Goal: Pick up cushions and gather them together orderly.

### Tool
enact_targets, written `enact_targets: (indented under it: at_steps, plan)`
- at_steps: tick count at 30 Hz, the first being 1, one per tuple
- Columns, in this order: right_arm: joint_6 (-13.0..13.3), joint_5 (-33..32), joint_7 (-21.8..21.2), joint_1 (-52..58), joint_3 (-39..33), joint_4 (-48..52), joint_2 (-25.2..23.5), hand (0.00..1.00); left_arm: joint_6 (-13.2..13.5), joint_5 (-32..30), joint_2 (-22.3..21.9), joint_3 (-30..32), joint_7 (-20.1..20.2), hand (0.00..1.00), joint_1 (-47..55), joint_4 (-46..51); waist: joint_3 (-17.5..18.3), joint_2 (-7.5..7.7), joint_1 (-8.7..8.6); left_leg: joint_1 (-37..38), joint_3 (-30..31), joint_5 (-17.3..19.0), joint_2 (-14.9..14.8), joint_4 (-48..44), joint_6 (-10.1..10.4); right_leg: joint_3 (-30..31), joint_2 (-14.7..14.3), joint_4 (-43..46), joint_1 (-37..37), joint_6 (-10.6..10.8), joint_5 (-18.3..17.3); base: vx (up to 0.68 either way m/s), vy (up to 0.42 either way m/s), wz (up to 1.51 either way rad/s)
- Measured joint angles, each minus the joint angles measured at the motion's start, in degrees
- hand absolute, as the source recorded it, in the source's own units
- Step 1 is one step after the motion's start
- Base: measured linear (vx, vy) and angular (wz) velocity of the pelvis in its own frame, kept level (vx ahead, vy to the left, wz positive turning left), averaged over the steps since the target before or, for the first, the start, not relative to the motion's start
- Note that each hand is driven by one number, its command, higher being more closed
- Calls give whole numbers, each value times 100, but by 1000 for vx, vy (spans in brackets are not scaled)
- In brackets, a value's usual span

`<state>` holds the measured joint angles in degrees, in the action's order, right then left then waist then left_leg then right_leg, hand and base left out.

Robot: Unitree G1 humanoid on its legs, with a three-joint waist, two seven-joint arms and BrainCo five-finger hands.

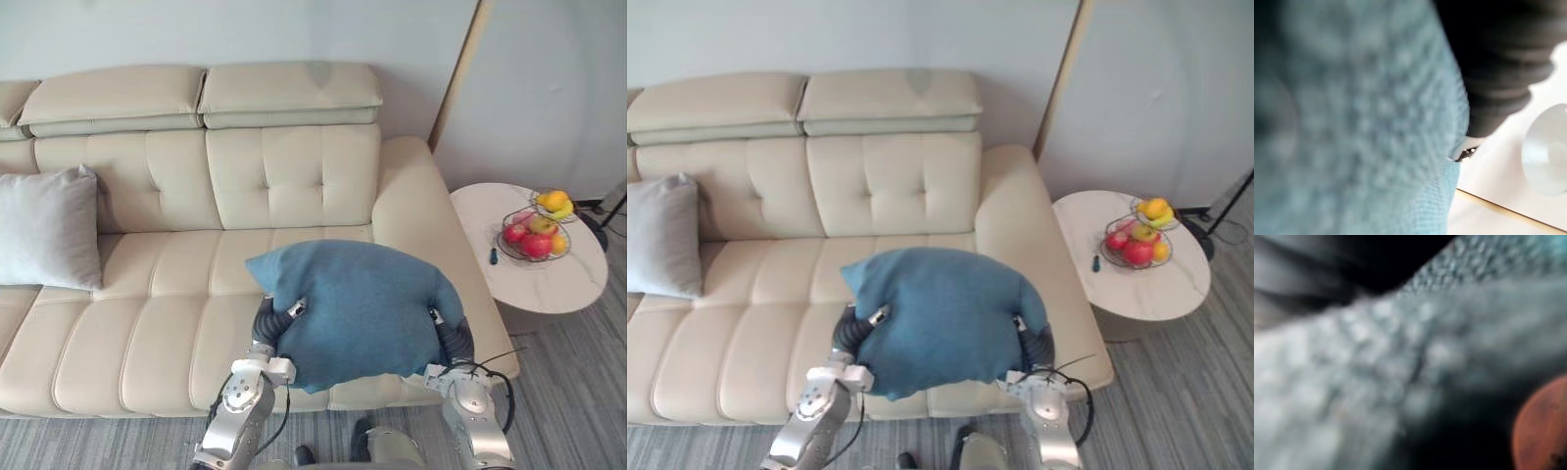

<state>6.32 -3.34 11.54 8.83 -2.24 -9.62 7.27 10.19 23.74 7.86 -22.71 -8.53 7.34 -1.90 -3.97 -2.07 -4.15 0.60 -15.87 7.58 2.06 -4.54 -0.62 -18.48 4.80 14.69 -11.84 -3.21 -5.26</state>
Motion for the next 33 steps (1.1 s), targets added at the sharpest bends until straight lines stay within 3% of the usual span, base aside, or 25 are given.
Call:
enact_targets:
  at_steps: [2, 3, 5, 7, 9, 10, 11, 13, 17, 22, 33]
  plan:
    - [-15, 0, 5, 120, -1, 141, -1, 100, -38, 2, -5, -13, 0, 100, 22, -3, -29, 41, 62, -96, 0, 240, -156, -816, 198, -18, -72, -334, 473, 0, 1, 260, -72, 16]
    - [-26, -1, 16, 297, 6, 508, -8, 100, -54, 3, -7, -16, 1, 100, 62, 4, -32, 38, 158, -325, -152, 458, -362, -1881, 264, 19, -112, -536, 829, -2, 0, 331, -79, -1]
    - [-19, 0, 35, 417, 12, 950, -17, 100, -48, 3, -6, -14, 1, 100, 165, 65, -42, 66, 285, -753, -442, 681, -789, -3087, 186, 111, -170, -708, 1140, -17, -10, 232, -10, -32]
    - [100, 1, 46, 309, -1, 1200, 22, 100, -36, 2, -53, -13, 1, 100, 222, 133, 3, 73, 385, -1114, -392, 845, -1252, -3193, 164, 314, -156, -801, 1189, -13, -9, 191, 67, -60]
    - [128, 0, 70, 224, -12, 1210, 25, 100, 24, -1, -115, -9, 1, 100, 217, 137, 19, 45, 412, -1146, -12, 576, -1456, -2191, 205, 465, -151, -836, 1188, 24, 7, 120, 159, -50]
    - [130, -1, 79, 239, -28, 1210, 32, 100, 37, -1, -148, -10, 1, 100, 212, 145, 83, -48, 405, -1071, 296, -76, -1476, -1565, 209, 562, -193, -843, 1193, 221, -7, 153, 248, -41]
    - [137, -2, 84, 233, -49, 1117, 19, 100, 30, -2, -170, -9, 0, 100, 215, 147, 138, -48, 403, -951, 599, -181, -1405, -1246, 564, 684, -217, -917, 1192, 362, 0, 158, 245, -20]
    - [134, -1, 86, 245, -142, 995, -80, 100, 23, -8, -160, -21, -2, 100, 152, 147, 146, 104, 340, -775, 703, -228, -1165, -780, 636, 760, -45, -1068, 1183, 505, 90, 116, 226, -1]
    - [112, -2, 63, 249, -158, 670, -260, 100, 5, -44, -68, -41, -8, 100, 239, 155, 169, 139, 362, -297, 538, -275, -841, -397, 575, 1020, 237, -1217, 1403, 668, 138, 24, 140, -14]
    - [112, -4, 29, 250, -143, 543, -243, 100, 5, -121, 38, -89, -9, 100, 245, 281, 247, 89, 367, -116, 534, -617, -745, 263, 567, 1093, 252, -1338, 1360, 718, 205, -21, 17, -2]
    - [109, 48, 44, -33, 57, 161, 46, 100, -34, -265, 59, -64, -157, 100, 220, 286, 271, 83, 352, -382, 549, -859, -814, 585, 635, 1097, 97, -1618, 1072, 664, 458, -13, -18, -3]
